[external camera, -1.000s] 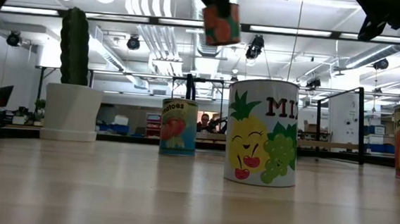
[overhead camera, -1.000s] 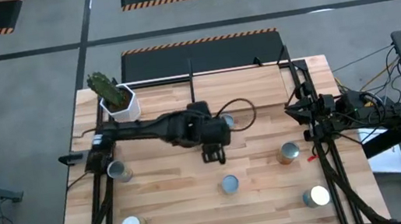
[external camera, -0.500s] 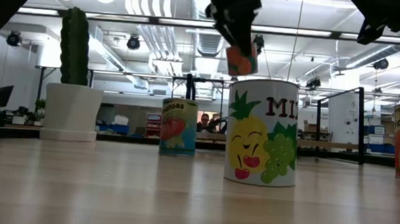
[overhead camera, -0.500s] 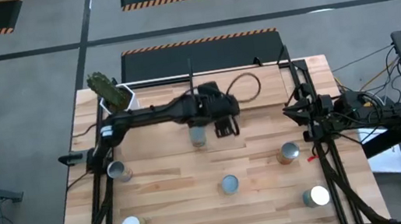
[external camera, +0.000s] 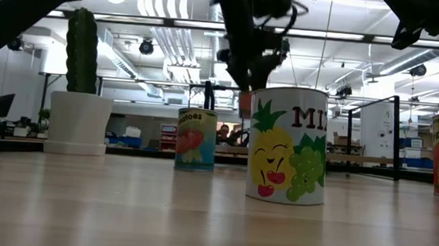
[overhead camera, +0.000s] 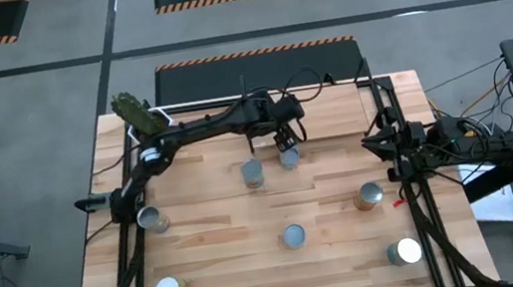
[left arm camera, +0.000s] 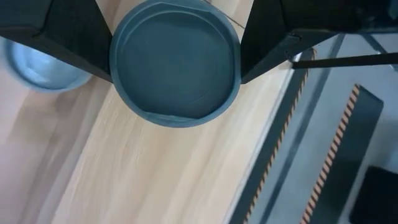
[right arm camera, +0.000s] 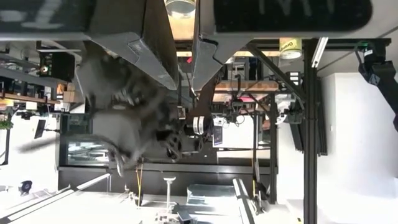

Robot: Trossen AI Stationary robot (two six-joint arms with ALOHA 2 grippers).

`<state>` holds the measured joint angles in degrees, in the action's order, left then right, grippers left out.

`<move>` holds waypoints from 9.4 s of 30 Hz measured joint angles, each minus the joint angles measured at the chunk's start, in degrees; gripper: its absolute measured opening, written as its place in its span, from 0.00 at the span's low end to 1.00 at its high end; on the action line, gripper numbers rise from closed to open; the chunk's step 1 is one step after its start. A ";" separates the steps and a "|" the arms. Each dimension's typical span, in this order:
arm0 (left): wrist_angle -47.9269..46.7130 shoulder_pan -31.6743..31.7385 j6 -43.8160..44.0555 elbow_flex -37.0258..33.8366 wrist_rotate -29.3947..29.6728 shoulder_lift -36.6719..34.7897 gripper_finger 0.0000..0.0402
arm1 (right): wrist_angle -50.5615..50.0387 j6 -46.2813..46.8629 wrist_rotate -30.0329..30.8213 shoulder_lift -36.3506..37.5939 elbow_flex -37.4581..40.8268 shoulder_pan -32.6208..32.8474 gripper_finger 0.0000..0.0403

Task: Pick and place cans onto a shelf
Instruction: Put the small canned oranges on the shelf

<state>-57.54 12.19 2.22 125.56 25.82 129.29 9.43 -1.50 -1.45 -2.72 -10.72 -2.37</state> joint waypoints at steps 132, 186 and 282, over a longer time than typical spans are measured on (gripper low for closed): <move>64.14 -19.18 -17.96 -74.69 6.74 -59.62 0.01 | -21.30 -8.23 0.91 -74.85 -42.56 -27.27 0.09; 62.96 -18.04 -23.19 -74.63 9.80 -56.00 0.00 | -16.91 -19.29 -8.29 -93.09 -55.54 -28.68 0.09; 62.47 -18.15 -19.41 -74.60 9.60 -56.00 0.00 | -24.96 -0.99 1.99 -86.47 -55.48 -29.82 0.09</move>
<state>4.93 -5.96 -17.19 50.96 35.41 73.30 -15.53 -2.49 0.54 -89.19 -66.20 -32.19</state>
